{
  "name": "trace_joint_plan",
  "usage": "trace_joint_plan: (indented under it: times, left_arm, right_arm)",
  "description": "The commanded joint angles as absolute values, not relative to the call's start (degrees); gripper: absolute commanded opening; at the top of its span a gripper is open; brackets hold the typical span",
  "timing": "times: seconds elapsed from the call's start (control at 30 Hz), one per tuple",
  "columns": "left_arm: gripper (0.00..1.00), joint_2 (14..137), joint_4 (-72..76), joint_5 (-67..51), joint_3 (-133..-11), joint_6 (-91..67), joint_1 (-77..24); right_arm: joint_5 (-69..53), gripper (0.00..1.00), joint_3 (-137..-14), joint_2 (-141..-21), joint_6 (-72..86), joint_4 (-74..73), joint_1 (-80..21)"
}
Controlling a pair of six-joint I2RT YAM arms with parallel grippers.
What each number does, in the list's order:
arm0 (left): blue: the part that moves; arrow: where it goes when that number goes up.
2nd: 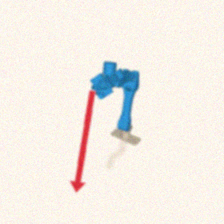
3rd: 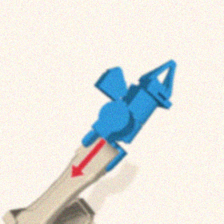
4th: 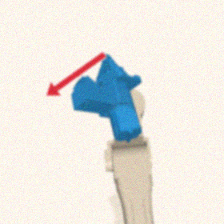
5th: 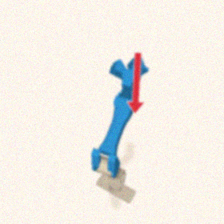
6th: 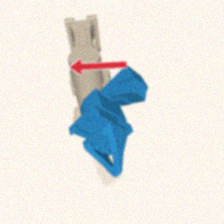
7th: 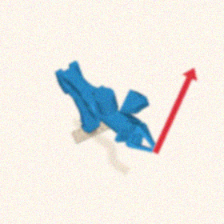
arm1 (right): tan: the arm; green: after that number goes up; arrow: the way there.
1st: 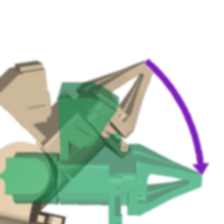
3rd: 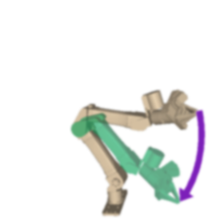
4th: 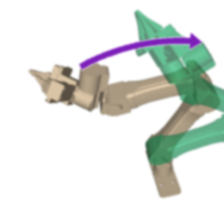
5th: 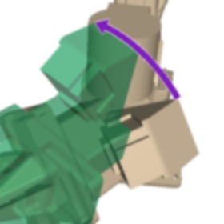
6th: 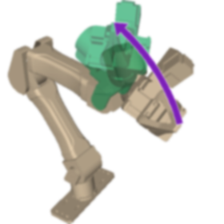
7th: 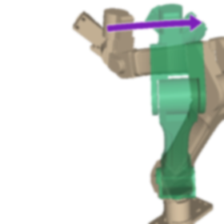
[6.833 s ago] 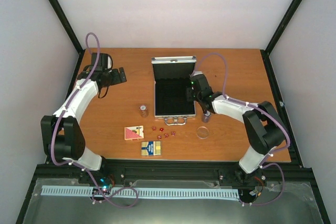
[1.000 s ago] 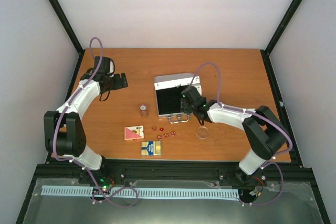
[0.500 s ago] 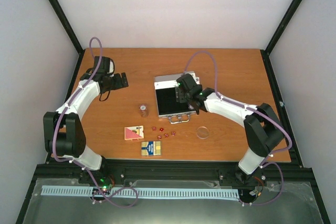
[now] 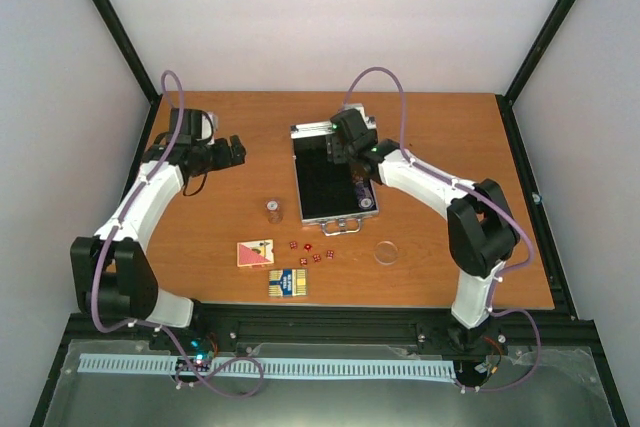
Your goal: Pack up texas hold em set
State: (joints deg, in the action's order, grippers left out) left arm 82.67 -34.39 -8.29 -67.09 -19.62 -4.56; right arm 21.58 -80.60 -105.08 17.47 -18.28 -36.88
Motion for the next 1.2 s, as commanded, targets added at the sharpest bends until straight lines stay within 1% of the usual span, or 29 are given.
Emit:
trace_joint_plan:
  times: [0.0,0.2,0.33,0.53,0.67,0.9,1.17]
  left_arm:
    - [1.00,79.09,-31.58,-17.78,-64.55,-17.73,-4.75]
    - [1.00,76.55,-23.70,-25.78,-61.46,-17.10,-5.69]
    - [1.00,76.62,-17.53,-23.99,-60.81,-15.63,-10.09]
    - [1.00,84.40,-13.05,-21.46,-66.39,-15.13,-14.80]
    - [1.00,89.42,-10.63,-17.65,-69.03,-15.89,-16.65]
    - [1.00,96.81,-6.42,-13.56,-73.14,-19.69,-17.05]
    - [1.00,104.51,-5.97,-13.39,-81.61,-22.28,-17.26]
  right_arm:
    - [20.84,0.80,-85.65,-107.73,15.25,-18.91,-35.02]
    - [16.71,0.80,-92.30,-113.12,13.97,-22.12,-33.07]
    - [14.29,0.80,-96.35,-116.02,13.63,-23.65,-32.31]
    - [11.81,0.80,-99.85,-117.73,12.84,-25.95,-31.92]
    - [10.35,0.80,-100.22,-117.88,12.82,-26.63,-31.69]
    - [8.70,0.80,-100.01,-117.01,12.29,-27.10,-31.48]
    - [8.06,0.81,-98.50,-115.11,10.25,-28.18,-31.46]
